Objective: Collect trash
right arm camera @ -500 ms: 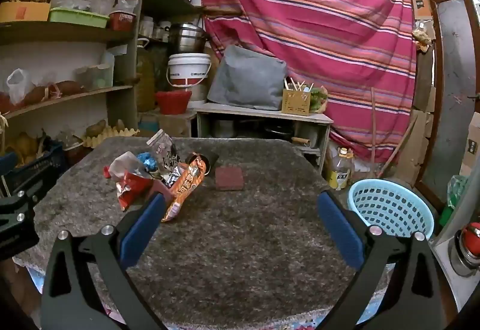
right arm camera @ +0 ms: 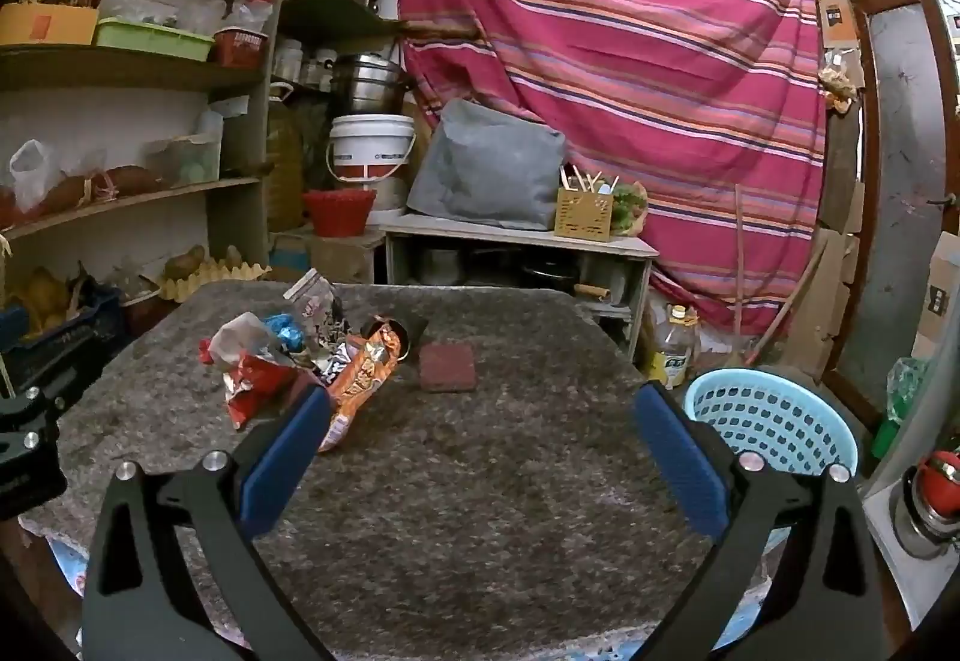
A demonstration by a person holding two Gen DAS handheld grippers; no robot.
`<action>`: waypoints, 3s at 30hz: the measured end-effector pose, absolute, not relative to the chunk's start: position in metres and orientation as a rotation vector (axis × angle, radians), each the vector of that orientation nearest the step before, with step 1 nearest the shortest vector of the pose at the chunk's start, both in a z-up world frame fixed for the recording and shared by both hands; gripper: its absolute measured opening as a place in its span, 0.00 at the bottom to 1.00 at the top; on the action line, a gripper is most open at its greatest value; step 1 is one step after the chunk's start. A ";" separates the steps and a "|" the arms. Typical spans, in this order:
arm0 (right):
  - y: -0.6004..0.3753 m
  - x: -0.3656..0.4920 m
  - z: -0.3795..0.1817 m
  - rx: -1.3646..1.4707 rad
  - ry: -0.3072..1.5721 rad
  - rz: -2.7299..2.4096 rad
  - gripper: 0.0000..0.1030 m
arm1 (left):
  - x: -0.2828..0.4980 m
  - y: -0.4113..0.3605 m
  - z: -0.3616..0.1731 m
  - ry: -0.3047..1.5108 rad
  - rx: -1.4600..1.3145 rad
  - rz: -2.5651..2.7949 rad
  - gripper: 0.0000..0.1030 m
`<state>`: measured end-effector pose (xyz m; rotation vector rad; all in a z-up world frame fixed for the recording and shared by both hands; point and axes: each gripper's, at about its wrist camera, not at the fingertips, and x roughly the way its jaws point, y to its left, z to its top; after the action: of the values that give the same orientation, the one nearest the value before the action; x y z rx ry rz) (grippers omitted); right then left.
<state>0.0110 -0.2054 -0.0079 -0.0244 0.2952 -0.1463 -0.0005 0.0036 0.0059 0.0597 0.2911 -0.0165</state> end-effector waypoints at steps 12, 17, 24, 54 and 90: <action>-0.210 0.013 -0.009 -0.016 0.295 -0.152 0.96 | 0.004 0.007 0.009 0.292 0.059 -0.002 0.95; -0.211 0.013 -0.010 -0.009 0.289 -0.153 0.96 | 0.003 0.008 0.008 0.291 0.062 -0.002 0.95; -0.209 0.014 -0.011 -0.009 0.296 -0.147 0.96 | 0.006 0.006 0.001 0.296 0.076 0.008 0.95; -0.205 0.031 -0.032 0.000 0.322 -0.142 0.96 | 0.021 0.009 -0.017 0.333 0.096 0.023 0.95; -0.199 0.040 -0.040 -0.014 0.344 -0.145 0.96 | 0.032 0.024 -0.024 0.360 0.076 0.029 0.95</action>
<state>0.0401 -0.1987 -0.0400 -0.0136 0.3444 -0.1449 0.0316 0.0236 -0.0243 0.0757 0.3601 0.0287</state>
